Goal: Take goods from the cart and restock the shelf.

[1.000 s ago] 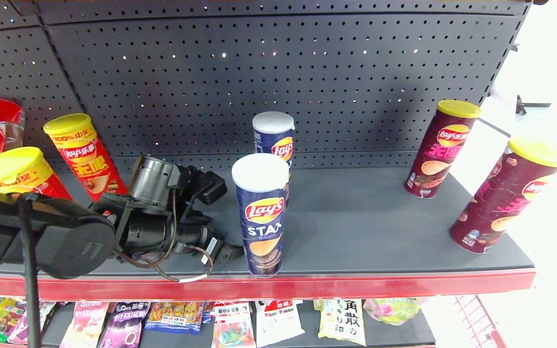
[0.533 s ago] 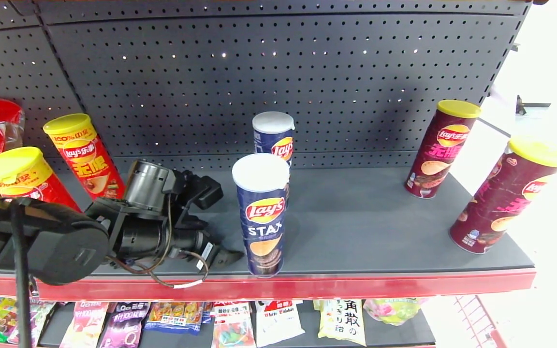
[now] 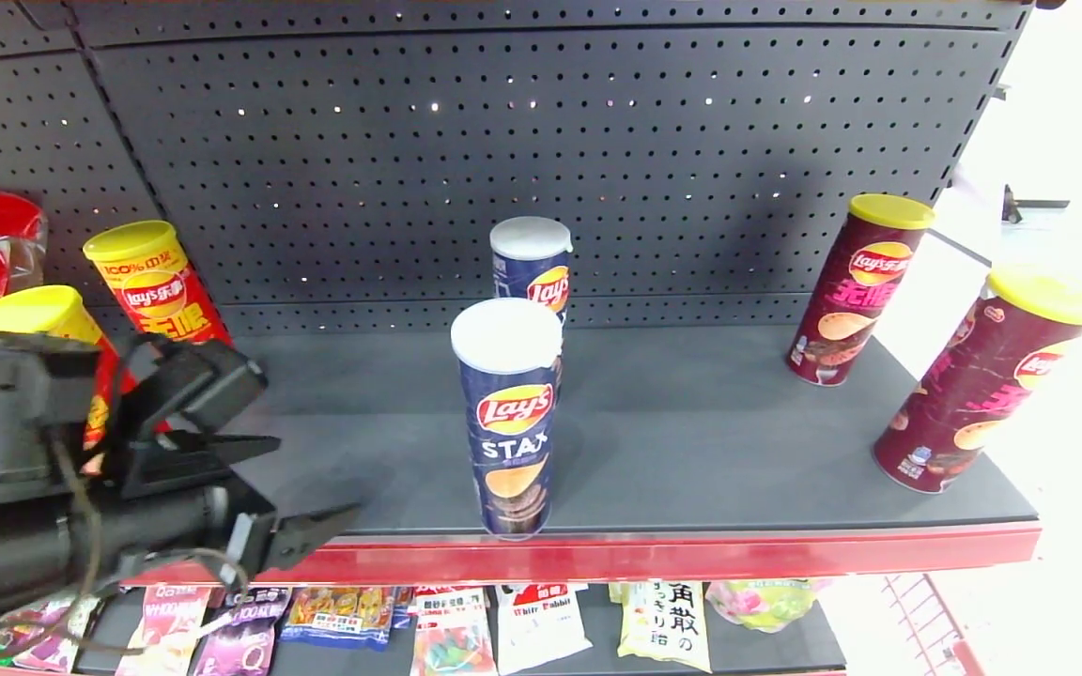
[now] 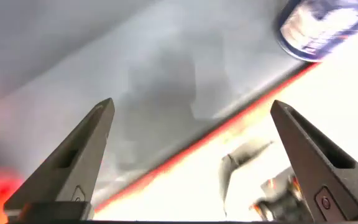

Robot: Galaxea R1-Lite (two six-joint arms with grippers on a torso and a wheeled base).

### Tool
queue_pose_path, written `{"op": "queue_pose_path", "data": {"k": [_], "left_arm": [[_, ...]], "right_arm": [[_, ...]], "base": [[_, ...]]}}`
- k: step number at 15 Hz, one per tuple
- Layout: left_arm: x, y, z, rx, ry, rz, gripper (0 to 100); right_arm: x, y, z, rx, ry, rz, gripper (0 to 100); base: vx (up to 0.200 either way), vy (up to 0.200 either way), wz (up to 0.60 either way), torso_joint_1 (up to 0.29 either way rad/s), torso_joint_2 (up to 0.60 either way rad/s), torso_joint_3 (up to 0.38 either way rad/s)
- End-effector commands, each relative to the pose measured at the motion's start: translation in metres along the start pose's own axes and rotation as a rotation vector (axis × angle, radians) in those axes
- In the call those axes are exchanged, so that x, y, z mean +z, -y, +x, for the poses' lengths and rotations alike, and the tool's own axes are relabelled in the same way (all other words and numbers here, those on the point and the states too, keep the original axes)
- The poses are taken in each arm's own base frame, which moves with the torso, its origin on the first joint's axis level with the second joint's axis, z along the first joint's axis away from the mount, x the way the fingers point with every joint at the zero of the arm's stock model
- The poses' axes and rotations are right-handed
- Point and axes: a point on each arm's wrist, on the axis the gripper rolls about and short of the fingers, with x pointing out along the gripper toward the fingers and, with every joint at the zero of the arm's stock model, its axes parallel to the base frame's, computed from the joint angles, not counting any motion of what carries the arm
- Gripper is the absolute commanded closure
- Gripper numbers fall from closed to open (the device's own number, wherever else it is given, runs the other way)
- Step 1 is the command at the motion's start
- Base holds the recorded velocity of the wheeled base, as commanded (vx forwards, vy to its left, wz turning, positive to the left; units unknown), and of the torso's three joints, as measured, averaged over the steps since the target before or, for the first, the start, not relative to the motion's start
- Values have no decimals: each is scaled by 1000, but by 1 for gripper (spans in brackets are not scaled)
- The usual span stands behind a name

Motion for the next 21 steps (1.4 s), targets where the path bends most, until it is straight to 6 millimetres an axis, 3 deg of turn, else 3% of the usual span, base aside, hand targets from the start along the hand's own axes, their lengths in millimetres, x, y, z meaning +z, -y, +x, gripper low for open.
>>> {"op": "queue_pose_path", "data": {"k": [1,3,4,8,10,12,15,21], "left_arm": [[-66,26,-135,238,293,-73,0],[-95,42,-161,269,346,-185,0],[-107,46,-164,286,345,-211,0],[-163,58,-154,423,355,-283,0],[-170,57,-147,447,327,-316,0],[-174,55,-135,434,386,-326,0],[-175,55,-124,299,509,-263,0],[-180,52,-123,480,449,-332,0]], "right_arm": [[4,0,0,-5,-4,0,0],[3,-1,-1,-87,-27,10,0],[3,-1,-1,-132,-40,16,0],[4,-5,-5,-361,-41,47,0],[-12,-7,-8,-377,-28,49,0],[-49,-11,-13,-330,29,-9,0],[-55,-14,-13,-259,58,-17,0],[-63,-16,-2,-112,142,7,0]], "base": [[0,0,0,0,0,0],[0,0,0,0,0,0],[0,0,0,0,0,0],[0,0,0,0,0,0],[0,0,0,0,0,0],[0,0,0,0,0,0],[0,0,0,0,0,0],[0,0,0,0,0,0]]}}
